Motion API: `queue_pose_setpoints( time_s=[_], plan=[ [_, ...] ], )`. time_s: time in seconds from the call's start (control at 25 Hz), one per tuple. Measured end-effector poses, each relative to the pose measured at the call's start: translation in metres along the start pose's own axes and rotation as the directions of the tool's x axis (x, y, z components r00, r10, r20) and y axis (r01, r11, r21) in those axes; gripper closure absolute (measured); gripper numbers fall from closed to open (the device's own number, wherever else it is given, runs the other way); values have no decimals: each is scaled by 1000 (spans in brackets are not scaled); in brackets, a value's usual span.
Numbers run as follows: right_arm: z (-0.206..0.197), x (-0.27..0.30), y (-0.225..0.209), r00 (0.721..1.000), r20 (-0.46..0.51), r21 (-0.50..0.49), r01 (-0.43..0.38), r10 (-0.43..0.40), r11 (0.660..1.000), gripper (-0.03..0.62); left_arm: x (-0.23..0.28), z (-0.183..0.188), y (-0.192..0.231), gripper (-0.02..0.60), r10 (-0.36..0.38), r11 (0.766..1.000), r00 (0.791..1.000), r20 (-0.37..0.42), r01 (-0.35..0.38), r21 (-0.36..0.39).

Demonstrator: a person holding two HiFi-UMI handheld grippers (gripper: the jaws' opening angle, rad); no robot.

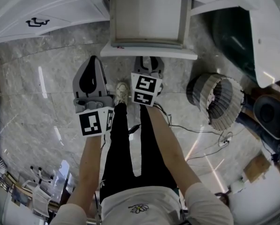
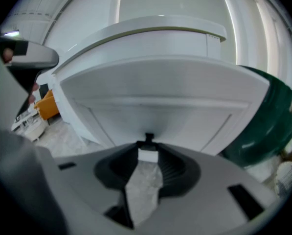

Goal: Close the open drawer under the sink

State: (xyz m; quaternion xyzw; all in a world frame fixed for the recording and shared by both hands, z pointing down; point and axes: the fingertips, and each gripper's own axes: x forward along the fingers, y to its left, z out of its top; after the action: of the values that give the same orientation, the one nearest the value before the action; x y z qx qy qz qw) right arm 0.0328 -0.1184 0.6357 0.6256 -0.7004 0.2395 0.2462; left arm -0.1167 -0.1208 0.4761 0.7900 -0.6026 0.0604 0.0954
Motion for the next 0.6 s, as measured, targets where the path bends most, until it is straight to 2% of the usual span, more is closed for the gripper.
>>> queue_pose_setpoints(
  time_s=[0.6],
  plan=[
    [24,-21,3,997,54,-22,-60,61,998,452,3,4,-1,562,19,1000,1000,3,-19,-20]
  ],
)
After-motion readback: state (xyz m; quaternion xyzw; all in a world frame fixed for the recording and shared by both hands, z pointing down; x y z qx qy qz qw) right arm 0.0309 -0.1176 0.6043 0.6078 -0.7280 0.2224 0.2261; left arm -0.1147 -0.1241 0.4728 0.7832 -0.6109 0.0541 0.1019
